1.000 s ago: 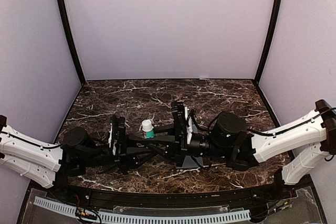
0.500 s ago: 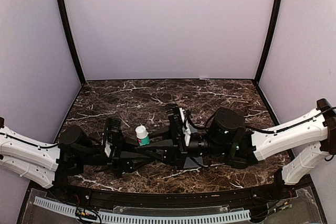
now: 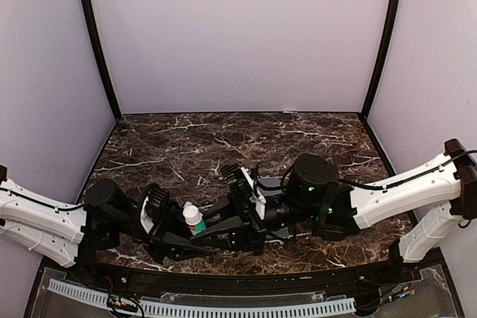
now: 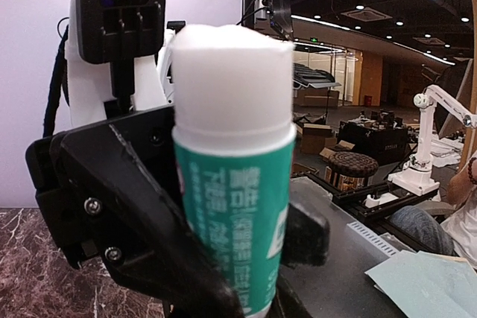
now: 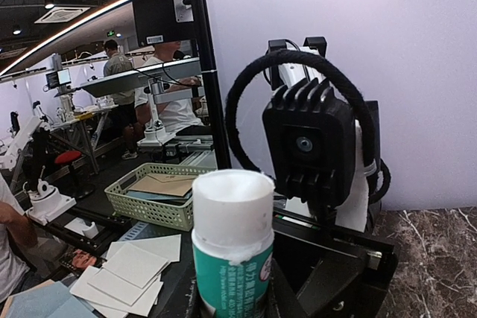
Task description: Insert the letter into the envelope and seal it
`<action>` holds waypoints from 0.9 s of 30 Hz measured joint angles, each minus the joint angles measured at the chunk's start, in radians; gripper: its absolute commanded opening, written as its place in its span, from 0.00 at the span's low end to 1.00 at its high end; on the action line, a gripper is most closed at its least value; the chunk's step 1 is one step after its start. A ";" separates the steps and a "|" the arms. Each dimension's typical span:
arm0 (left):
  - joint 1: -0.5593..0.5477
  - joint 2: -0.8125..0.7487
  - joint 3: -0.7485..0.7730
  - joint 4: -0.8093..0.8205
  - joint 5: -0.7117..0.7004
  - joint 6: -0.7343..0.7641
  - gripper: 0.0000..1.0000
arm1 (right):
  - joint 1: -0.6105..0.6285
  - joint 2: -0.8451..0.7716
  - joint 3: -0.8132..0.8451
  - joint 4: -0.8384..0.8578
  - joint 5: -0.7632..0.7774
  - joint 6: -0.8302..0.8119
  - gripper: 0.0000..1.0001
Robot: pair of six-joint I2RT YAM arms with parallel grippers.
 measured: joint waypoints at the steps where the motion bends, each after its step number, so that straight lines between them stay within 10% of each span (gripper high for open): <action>1: 0.000 0.000 0.000 -0.001 0.000 0.000 0.31 | 0.000 0.000 0.000 -0.003 0.001 0.000 0.00; 10: -0.002 -0.048 0.000 -0.065 -0.104 0.032 0.59 | 0.000 -0.113 -0.029 -0.160 0.161 -0.005 0.00; 27: 0.010 -0.129 -0.114 -0.318 -0.811 -0.017 0.62 | -0.104 -0.343 -0.191 -0.479 0.686 -0.022 0.00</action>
